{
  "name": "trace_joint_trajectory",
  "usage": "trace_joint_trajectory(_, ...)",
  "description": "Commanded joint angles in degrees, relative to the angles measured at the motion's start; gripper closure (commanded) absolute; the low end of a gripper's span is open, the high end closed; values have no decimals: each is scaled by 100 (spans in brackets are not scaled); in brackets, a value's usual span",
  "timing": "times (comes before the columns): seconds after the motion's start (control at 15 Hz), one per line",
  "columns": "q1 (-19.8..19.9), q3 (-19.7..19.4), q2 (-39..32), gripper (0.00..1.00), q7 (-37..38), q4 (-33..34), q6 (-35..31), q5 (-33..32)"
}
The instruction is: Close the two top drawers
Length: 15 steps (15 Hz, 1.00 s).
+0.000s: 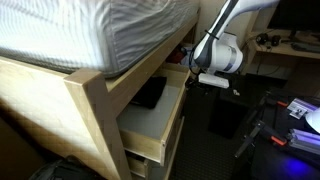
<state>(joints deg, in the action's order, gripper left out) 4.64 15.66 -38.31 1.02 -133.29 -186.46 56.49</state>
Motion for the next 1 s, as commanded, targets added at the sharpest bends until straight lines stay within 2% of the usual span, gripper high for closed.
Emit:
trace_joint_trajectory(0.0,-435,-53,232,0,168,-344,-648,204)
trace_joint_trajectory(0.07,-683,-117,245,0,201,-399,-812,262)
trace_joint_trajectory(0.27,-914,-83,205,0,157,-376,-911,394)
trace_joint_trajectory(0.4,-619,87,197,0,144,-314,-701,237)
trace_joint_trajectory(0.53,-660,37,203,0,183,-337,-747,274)
trace_joint_trajectory(0.6,-812,-9,58,0,187,-228,-847,284)
trace_joint_trajectory(0.8,-812,-20,46,0,187,-222,-847,284)
trace_joint_trajectory(0.93,-1143,-344,-27,0,257,-207,-875,539)
